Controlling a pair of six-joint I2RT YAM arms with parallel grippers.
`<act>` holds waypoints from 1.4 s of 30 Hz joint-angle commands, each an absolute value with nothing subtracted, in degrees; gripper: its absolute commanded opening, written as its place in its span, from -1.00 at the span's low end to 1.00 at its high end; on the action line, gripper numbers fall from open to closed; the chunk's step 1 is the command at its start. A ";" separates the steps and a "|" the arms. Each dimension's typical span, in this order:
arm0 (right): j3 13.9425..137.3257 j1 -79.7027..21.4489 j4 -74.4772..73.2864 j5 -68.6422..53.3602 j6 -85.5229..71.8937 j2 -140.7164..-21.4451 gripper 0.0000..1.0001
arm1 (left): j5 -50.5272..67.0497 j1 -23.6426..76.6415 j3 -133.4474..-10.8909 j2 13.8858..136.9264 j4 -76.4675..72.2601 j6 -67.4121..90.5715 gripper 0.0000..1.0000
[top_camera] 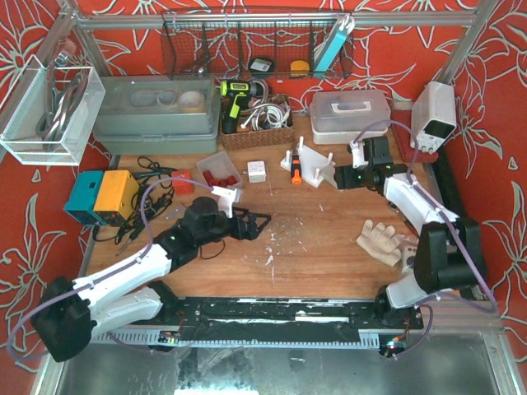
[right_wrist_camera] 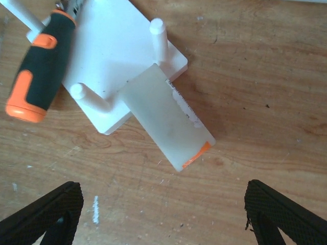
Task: Install the large spring
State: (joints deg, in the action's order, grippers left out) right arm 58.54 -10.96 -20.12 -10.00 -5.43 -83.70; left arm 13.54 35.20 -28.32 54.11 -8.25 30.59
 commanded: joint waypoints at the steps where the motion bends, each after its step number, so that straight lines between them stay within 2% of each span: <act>1: 64.17 -11.29 -25.50 -9.27 1.25 -90.08 0.78 | 7.50 40.29 -28.57 59.08 -15.49 26.62 0.98; 2: 65.02 -11.35 -25.47 -9.05 1.91 -91.57 0.92 | 7.52 40.82 -28.95 59.98 -15.55 25.73 0.98; 3: 65.83 -11.41 -25.12 -8.48 2.57 -93.01 0.97 | 7.51 41.16 -28.78 60.48 -15.90 25.23 0.98; 7: 68.16 -11.58 -24.17 -8.29 5.83 -98.03 0.98 | 7.20 41.35 -23.32 59.76 -21.19 24.66 0.98; 13: 74.20 -11.62 -28.21 -11.26 11.01 -104.71 0.90 | 2.17 41.48 -16.07 55.19 -27.35 21.07 0.98; 22: 84.03 -11.69 -35.54 -12.05 16.59 -113.03 0.85 | -1.12 41.50 -15.01 49.76 -26.36 20.71 0.98; 31: 86.68 -11.59 -37.34 -12.79 18.40 -116.50 0.81 | -4.15 41.49 -12.95 45.12 -26.45 21.41 0.98; 42: 87.54 -11.33 -37.88 -13.41 19.17 -118.01 0.66 | -4.96 41.48 -13.08 47.29 -27.02 21.68 0.98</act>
State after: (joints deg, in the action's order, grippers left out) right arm 86.63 -11.31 -36.27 -12.43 18.37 -117.75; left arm -3.53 41.23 -13.28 46.50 -25.02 21.74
